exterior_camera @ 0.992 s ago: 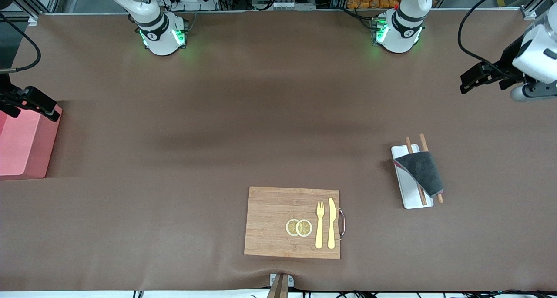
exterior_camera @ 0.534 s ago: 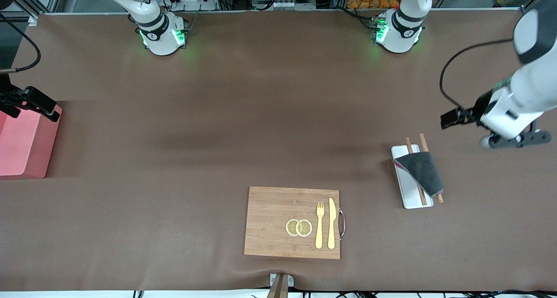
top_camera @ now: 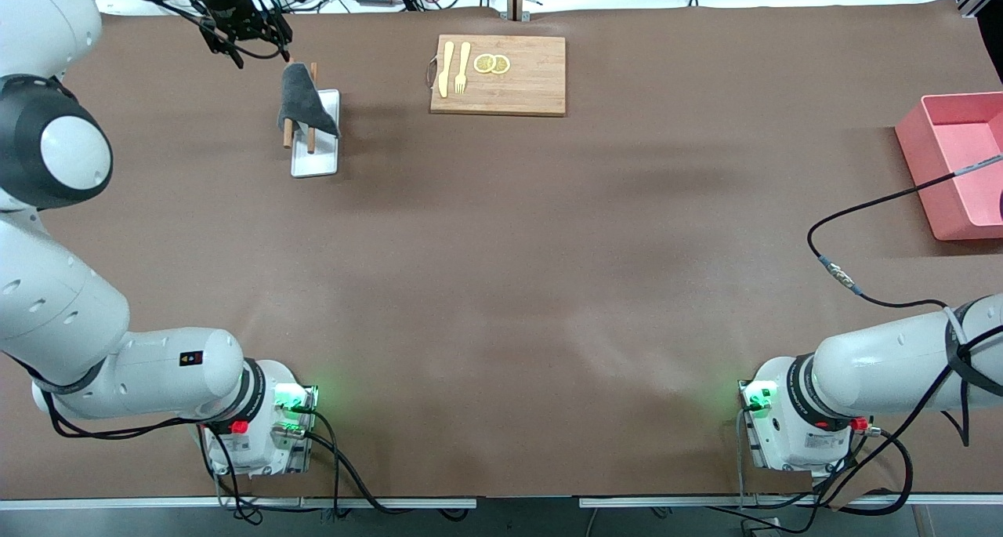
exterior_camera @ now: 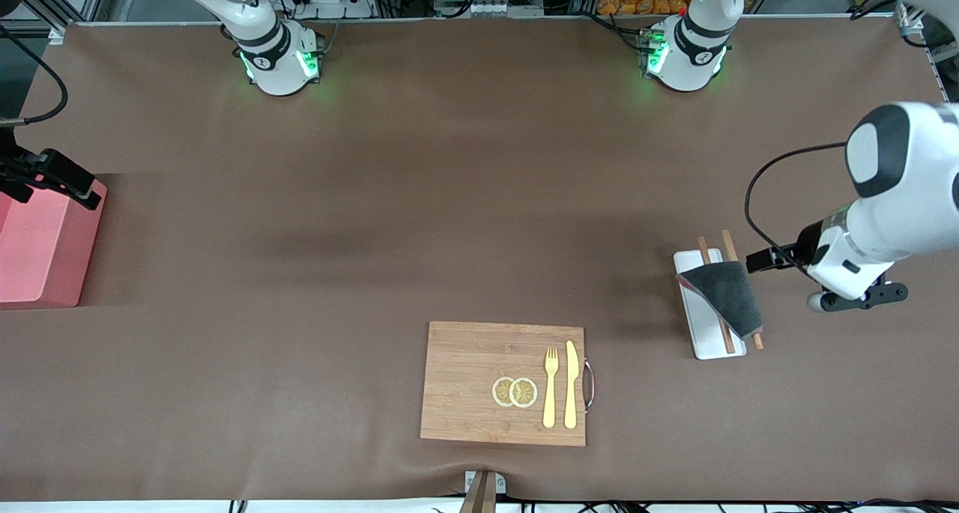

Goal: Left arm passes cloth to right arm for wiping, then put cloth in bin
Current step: 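Lower the left gripper and close it on the grey cloth, then lift the grey cloth off the chopsticks with the left gripper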

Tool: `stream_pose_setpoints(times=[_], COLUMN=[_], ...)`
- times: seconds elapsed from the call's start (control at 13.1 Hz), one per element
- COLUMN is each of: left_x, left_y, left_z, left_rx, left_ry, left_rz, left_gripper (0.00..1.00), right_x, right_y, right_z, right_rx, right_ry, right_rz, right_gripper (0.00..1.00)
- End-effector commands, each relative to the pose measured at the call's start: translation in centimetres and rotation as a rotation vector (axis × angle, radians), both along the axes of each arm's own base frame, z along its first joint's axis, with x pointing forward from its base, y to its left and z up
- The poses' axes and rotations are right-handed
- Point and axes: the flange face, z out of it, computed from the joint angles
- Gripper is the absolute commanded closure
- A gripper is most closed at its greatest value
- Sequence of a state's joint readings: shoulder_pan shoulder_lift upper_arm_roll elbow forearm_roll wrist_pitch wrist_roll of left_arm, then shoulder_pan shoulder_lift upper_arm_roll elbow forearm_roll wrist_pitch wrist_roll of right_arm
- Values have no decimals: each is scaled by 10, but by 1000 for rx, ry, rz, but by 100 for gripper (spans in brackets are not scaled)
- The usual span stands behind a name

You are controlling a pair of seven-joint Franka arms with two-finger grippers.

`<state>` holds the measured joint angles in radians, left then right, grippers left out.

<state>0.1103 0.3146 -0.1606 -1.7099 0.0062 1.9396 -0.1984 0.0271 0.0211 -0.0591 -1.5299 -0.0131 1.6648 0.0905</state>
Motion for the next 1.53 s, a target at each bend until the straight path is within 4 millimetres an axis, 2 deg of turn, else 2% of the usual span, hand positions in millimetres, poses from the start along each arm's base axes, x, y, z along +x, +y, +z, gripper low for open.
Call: stream_pose_setpoints(times=[0.0,0.08,0.15,0.31,0.38,0.76,0.99,1.15,1.45], left_x=[-4,-6,-8,-7,-7,-5,-5,-4,-4], left_y=[-3,-4,-4,-4,-2,3,3,3,4], left_z=[-33,-46,-55,-60,-61,-81,-85,-89,-89], left_rx=[9,7,6,5,5,1,0,-1,-2], left_ry=[-34,-51,-54,-46,-43,-16,-10,-4,-4], left_rz=[-8,-8,-8,-9,-6,2,2,2,4], left_gripper=[0,0,4,22,26,33,45,45,55], right_x=[1,0,0,0,0,0,0,0,0], right_y=[-4,-4,-3,-4,-4,-11,-11,-11,-12], right_z=[2,2,2,2,2,2,-1,-1,-1], right_rx=[2,2,2,2,3,6,6,9,11], right_ry=[-1,-3,-3,-3,0,0,5,9,8], right_rz=[4,4,6,4,4,-8,-8,-11,-12], right_gripper=[0,0,0,0,0,0,0,0,0])
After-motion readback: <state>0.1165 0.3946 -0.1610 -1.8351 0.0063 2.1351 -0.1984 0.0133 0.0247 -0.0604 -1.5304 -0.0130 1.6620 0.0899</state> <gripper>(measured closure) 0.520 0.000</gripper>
